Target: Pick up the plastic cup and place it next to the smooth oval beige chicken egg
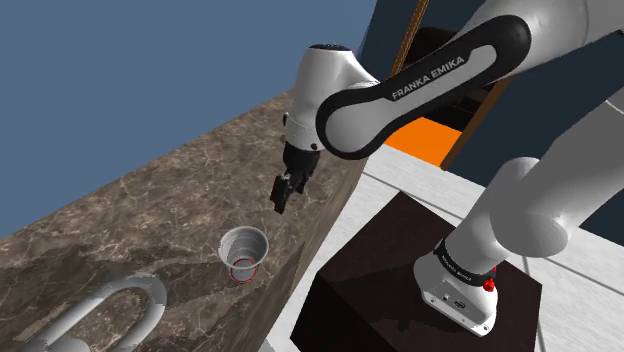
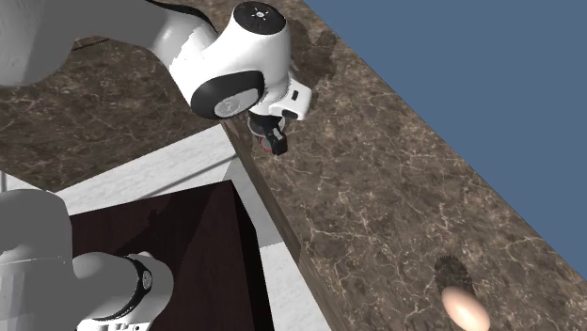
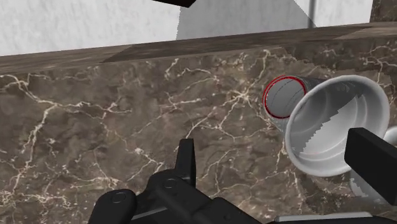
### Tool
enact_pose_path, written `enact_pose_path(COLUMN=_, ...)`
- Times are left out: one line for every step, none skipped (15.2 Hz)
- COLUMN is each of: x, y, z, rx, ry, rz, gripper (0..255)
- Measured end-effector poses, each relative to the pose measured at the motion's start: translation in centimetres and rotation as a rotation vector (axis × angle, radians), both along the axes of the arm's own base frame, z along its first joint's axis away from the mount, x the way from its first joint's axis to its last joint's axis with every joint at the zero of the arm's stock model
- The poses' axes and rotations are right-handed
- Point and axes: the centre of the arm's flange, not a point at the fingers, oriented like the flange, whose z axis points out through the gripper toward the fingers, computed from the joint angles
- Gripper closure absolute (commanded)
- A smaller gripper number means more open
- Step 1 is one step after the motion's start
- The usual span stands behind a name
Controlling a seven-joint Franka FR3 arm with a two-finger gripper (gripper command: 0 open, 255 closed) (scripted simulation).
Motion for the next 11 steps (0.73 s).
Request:
enact_pose_path(x=0.1, y=0.7, z=-1.0, rx=0.002, ry=0.000, rz=0.003, gripper=0)
enact_pose_path(x=0.6, y=1.4, z=-1.8, rx=0.004, ry=0.000, rz=0.006, gripper=0)
enact_pose_path(x=1.0, y=2.1, z=-2.6, rx=0.007, ry=0.001, rz=0.009, gripper=0)
enact_pose_path(x=1.2, y=2.8, z=-3.6, rx=0.008, ry=0.002, rz=0.013, gripper=0)
enact_pose_path(x=1.6, y=3.3, z=-4.3, rx=0.010, ry=0.002, rz=0.016, gripper=0)
enact_pose_path(x=1.8, y=4.6, z=-5.4, rx=0.014, ry=0.003, rz=0.020, gripper=0)
enact_pose_path(x=1.9, y=5.5, z=-6.3, rx=0.016, ry=0.004, rz=0.023, gripper=0)
enact_pose_path(x=2.1, y=6.2, z=-7.2, rx=0.018, ry=0.004, rz=0.025, gripper=0)
enact_pose_path(x=2.2, y=6.7, z=-7.8, rx=0.019, ry=0.005, rz=0.026, gripper=0)
enact_pose_path(x=2.2, y=6.9, z=-8.4, rx=0.020, ry=0.005, rz=0.027, gripper=0)
enact_pose_path(x=2.1, y=7.0, z=-8.9, rx=0.020, ry=0.005, rz=0.027, gripper=0)
